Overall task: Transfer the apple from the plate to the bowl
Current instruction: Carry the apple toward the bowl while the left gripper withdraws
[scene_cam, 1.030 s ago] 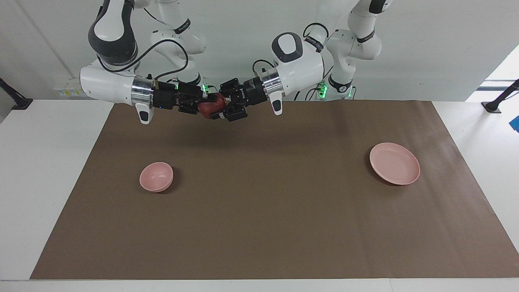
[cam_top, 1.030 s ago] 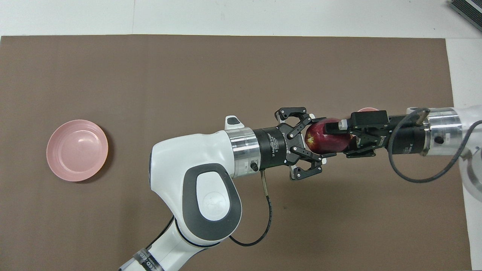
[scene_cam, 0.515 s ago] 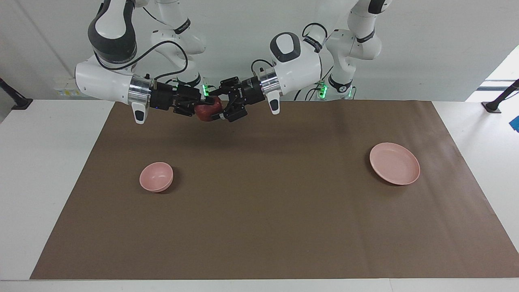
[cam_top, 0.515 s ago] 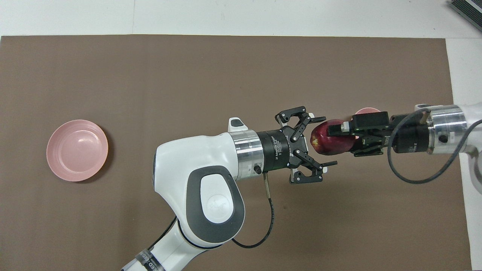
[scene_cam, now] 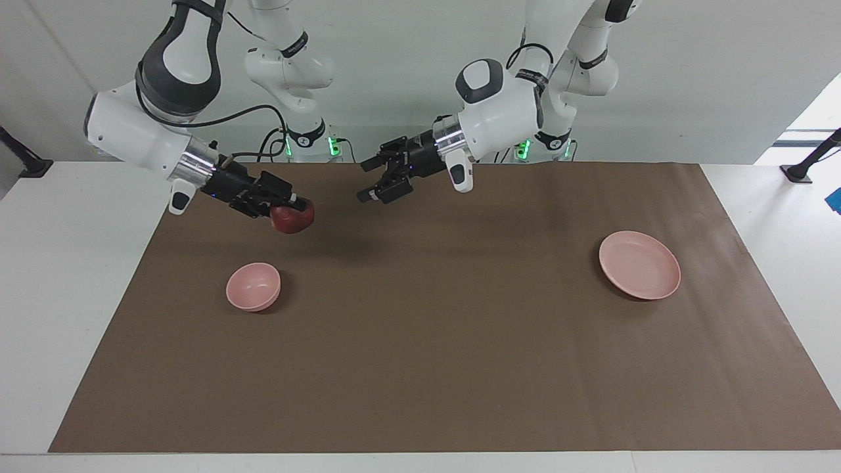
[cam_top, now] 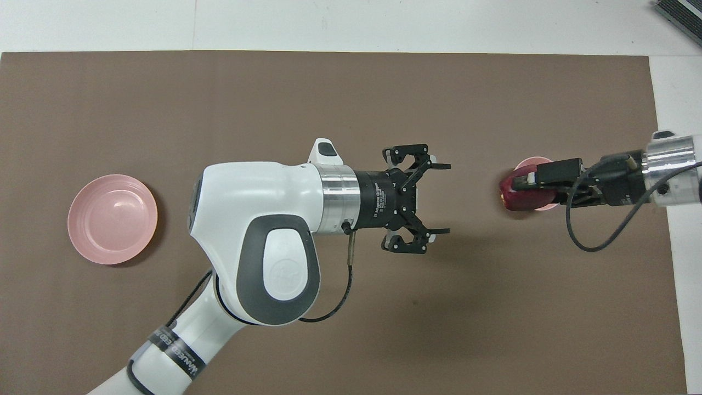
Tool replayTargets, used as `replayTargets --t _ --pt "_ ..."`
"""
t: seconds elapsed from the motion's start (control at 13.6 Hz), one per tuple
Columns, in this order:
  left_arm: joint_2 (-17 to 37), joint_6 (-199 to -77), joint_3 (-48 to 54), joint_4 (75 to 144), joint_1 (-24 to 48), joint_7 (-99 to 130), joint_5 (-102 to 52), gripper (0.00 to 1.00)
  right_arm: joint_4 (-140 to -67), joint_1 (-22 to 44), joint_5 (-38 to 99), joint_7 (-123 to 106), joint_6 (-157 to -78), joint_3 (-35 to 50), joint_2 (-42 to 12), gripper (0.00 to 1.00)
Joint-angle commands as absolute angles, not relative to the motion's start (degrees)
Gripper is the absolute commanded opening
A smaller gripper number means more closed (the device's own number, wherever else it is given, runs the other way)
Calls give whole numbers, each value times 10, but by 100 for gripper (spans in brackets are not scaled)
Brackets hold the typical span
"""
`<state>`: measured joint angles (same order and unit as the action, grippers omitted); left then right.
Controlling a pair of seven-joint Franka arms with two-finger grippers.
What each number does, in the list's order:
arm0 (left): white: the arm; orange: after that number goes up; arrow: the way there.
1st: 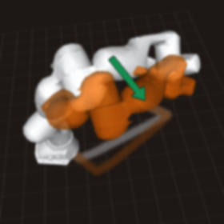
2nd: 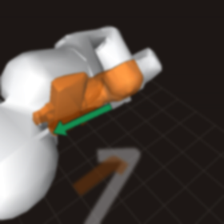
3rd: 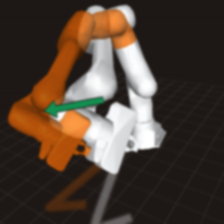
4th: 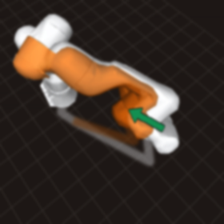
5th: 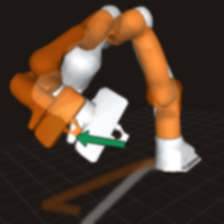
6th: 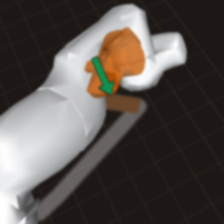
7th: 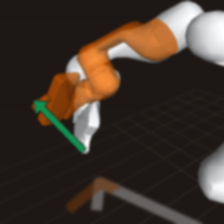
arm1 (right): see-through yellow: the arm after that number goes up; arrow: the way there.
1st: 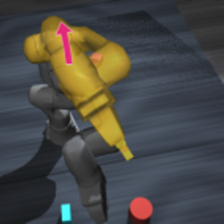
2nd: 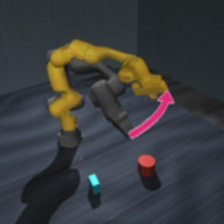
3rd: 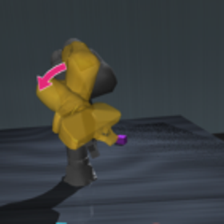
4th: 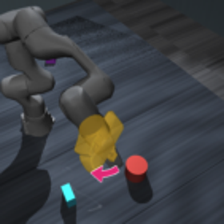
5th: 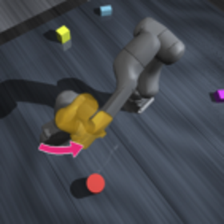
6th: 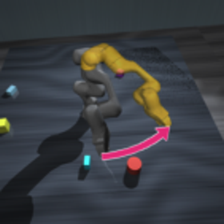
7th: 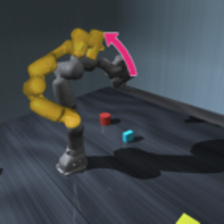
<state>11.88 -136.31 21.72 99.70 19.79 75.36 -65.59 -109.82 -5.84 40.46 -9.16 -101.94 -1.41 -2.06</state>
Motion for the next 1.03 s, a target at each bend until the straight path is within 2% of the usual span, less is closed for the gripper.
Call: replayTargets --t 0.0,0.15,0.44,0.66,0.96 --pt "110 -1284 217 1002 155 694 -574 100 -1090 -62 304 -106 -1052 -9 -29 0" --pt "110 -1223 216 1002 116 661 -519 100 -1092 -55 233 -112 -1074 -9 -43 0" --pt "97 -1194 216 1000 73 625 -411 100 -1102 -19 66 -86 -1119 -8 -44 0" --pt "85 -1193 217 994 65 620 -361 100 -1108 23 -56 -66 -1158 -8 -49 0" --pt "83 -1162 216 977 64 609 -309 100 -1121 24 -117 -67 -1259 -8 -88 0"
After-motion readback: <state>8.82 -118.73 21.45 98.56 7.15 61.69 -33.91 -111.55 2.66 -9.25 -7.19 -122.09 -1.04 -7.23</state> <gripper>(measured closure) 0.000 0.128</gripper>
